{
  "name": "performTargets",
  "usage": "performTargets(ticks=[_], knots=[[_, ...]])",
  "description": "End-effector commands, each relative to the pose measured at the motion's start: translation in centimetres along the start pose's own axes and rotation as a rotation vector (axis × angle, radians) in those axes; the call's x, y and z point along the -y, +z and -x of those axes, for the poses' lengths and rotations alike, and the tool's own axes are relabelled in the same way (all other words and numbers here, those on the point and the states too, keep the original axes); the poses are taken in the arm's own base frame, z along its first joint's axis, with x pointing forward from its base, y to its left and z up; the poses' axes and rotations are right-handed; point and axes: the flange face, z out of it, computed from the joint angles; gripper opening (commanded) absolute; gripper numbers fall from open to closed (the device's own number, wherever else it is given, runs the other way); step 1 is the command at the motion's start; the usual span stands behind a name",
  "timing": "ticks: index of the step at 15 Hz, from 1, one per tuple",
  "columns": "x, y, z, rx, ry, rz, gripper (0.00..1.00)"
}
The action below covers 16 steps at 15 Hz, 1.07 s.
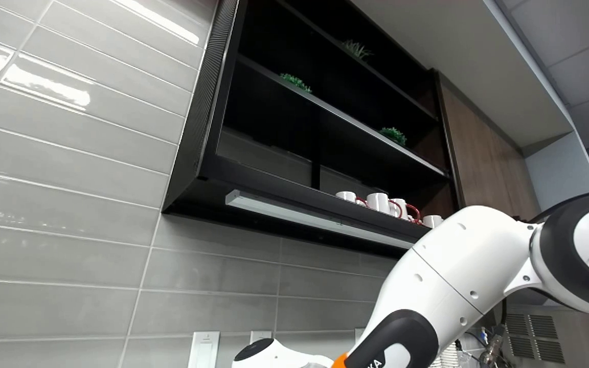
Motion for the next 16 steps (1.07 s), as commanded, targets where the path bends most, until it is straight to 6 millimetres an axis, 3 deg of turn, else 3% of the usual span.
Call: performTargets(ticks=[1, 2, 3, 4, 11, 16], knots=[[-1.1, 0.2, 0.5, -0.015, -0.023, -0.042, 0.17], [-1.4, -0.1, 0.6, -0.019, -0.024, -0.051, 0.13], [-1.8, -0.7, 0.6, -0.022, -0.026, -0.064, 0.02], [-2.1, -1.2, 0.7, -0.027, -0.025, -0.071, 0.00], [-7.6, -3.4, 1.4, -0.030, 0.073, -0.190, 0.00], [-12.6, -1.4, 1.5, -0.106, 0.174, -0.429, 0.00]])
